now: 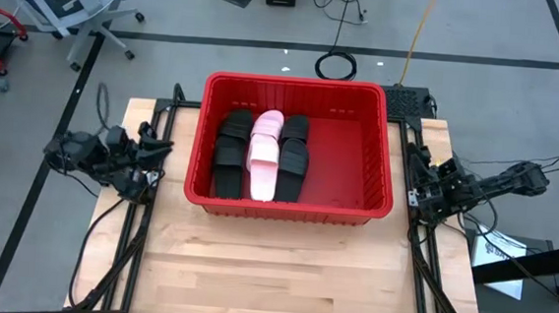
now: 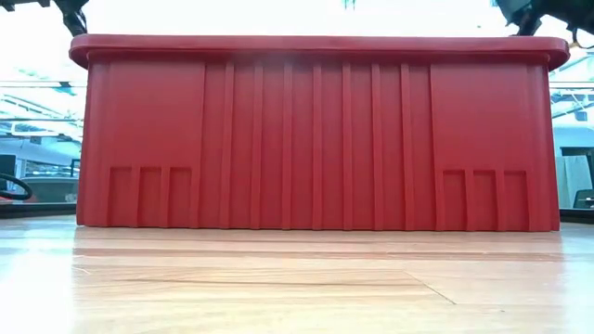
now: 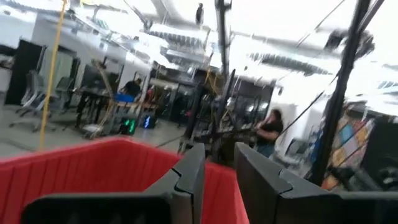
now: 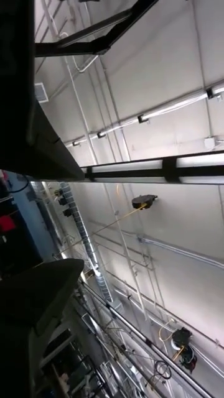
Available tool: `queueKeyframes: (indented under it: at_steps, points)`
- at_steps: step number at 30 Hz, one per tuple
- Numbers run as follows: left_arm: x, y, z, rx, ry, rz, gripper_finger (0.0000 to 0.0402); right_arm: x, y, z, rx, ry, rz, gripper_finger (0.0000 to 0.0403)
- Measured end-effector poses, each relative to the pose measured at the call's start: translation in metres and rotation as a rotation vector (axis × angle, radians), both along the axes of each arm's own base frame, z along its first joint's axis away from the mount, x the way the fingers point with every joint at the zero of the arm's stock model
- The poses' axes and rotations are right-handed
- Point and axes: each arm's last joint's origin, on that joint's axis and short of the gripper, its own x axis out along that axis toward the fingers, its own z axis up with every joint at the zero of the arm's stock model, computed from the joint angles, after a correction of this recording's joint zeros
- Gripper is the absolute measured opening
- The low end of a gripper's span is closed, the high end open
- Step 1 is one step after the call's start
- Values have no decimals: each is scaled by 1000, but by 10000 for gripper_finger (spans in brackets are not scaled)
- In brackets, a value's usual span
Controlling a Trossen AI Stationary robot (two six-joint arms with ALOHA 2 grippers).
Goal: Pick and place slides into bin
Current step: Return to Home Position
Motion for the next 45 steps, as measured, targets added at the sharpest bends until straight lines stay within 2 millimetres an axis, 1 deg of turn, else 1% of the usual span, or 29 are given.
queueKeyframes:
  at_steps: [5, 7, 10, 13, 16, 19, 21, 26, 31, 36, 39, 45]
  points:
    - [9, -2, -15, -6, 36, 29, 88, -6, -2, -3, 39, -49, 14, 206]
    - [14, -3, -24, -3, 66, 40, 88, -6, -3, -3, 76, -33, 0, 206]
    - [16, -4, -28, -18, 56, 37, 88, -6, -3, -4, 64, -24, -14, 206]
    - [21, -6, -38, -20, 84, 35, 88, -8, -4, -2, 59, -36, -34, 206]
    - [22, -6, -39, -31, 54, 35, 88, -7, -4, -3, 64, -16, -59, 206]
    - [25, -7, -44, -1, 50, 46, 88, -5, -5, -5, 94, 24, -85, 206]
    - [25, -7, -45, 1, 6, 58, 88, -4, -5, -6, 117, 46, -95, 206]
    - [31, -9, -61, -17, -45, 68, 88, -2, -5, -8, 119, 63, -91, 206]
    - [37, -13, -82, -16, -93, -21, 88, -2, -5, -8, 125, 61, -77, 206]
    - [39, -17, -85, 39, -71, -144, 88, 1, -4, -10, 132, 80, -55, 206]
    - [39, -18, -85, 53, -66, -174, 88, 5, -3, -13, 127, 123, -45, 206]
    - [42, -20, -92, 51, 8, -204, 88, 11, -1, -19, 109, 209, -40, 206]
